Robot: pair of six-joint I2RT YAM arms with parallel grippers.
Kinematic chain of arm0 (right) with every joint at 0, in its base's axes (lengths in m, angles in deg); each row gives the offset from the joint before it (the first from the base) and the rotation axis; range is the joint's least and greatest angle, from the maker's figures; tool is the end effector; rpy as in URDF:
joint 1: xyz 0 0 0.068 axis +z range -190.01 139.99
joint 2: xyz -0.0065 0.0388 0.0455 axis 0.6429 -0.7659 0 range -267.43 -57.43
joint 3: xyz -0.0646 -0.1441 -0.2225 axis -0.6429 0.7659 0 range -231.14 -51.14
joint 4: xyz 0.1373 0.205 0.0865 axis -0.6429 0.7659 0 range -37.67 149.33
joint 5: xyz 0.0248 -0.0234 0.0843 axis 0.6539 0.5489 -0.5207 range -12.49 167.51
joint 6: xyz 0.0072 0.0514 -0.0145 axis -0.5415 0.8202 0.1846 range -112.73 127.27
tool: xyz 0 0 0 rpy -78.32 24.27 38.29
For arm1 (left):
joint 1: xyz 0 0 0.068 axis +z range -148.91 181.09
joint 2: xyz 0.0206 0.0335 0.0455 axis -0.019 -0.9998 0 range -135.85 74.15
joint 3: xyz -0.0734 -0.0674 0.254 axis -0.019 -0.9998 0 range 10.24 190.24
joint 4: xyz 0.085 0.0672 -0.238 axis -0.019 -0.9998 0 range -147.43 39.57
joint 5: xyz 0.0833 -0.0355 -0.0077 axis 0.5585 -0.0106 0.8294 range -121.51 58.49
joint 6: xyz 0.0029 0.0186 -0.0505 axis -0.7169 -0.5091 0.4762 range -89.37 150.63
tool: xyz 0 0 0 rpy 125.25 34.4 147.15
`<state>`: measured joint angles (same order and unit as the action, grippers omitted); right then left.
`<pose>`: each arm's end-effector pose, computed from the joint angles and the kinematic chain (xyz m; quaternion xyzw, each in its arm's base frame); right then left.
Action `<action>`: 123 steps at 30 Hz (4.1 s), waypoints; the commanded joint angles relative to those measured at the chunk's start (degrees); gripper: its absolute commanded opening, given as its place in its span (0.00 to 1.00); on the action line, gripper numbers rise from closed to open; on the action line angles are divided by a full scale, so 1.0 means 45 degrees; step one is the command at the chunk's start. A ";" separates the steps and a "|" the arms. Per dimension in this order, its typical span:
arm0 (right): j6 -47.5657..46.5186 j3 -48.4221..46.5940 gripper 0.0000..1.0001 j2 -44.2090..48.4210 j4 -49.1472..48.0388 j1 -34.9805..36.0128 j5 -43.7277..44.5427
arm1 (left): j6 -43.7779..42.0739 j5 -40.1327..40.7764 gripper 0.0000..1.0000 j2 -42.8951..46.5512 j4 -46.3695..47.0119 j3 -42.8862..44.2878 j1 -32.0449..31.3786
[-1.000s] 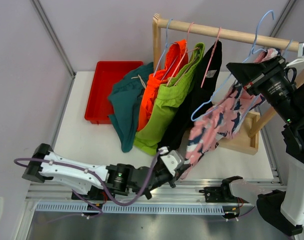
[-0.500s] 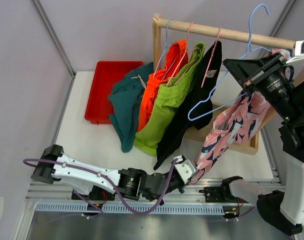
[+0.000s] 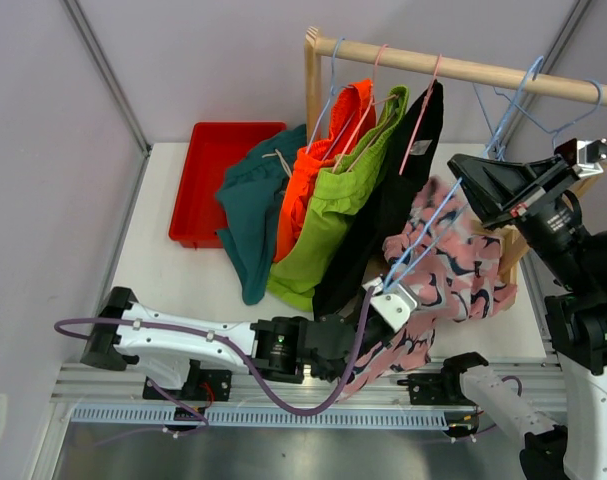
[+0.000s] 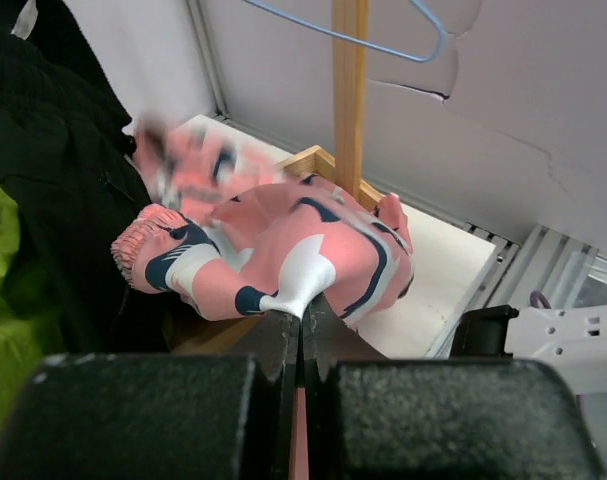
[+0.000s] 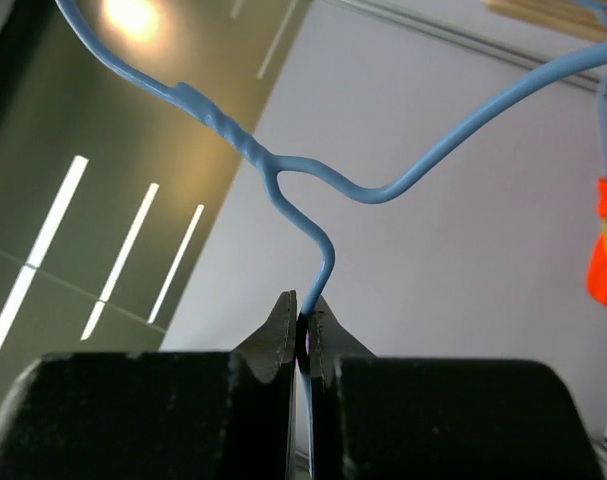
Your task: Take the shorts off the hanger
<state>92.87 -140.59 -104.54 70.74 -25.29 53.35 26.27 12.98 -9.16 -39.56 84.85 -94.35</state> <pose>0.0720 0.0339 0.5596 0.1661 0.5360 0.7026 0.4376 -0.0073 -0.3406 0.4018 0.3154 0.6221 -0.2920 0.6544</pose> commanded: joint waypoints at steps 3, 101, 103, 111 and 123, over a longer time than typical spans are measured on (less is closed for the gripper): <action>0.1154 -0.0689 0.00 -0.0271 -0.1827 0.0010 -0.0177 | -0.0009 0.0679 0.00 0.0542 -0.0733 0.0412 -0.0002; -0.7499 0.2574 1.00 0.4104 0.4194 -0.5049 0.0568 | 0.2629 -0.5725 0.99 -0.0619 -0.7731 0.7039 1.7322; -0.7829 0.1698 0.99 0.3307 0.3898 -0.5029 -0.0156 | 0.2629 -0.6038 0.99 0.0441 -0.7378 0.5539 1.7147; -0.9979 -0.3344 0.99 0.0626 0.6689 -0.4853 0.2223 | 0.2531 -0.6664 0.99 0.4913 -0.6987 0.0494 1.6814; -0.8513 -0.2464 0.91 -0.2357 0.2686 -0.5050 -0.1486 | 0.2766 -0.6820 0.99 0.7243 -0.6186 -0.3942 1.6794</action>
<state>53.94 -150.82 -108.65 87.88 -48.41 51.47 37.35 -15.83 22.16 -70.31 67.93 -18.42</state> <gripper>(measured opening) 0.918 0.993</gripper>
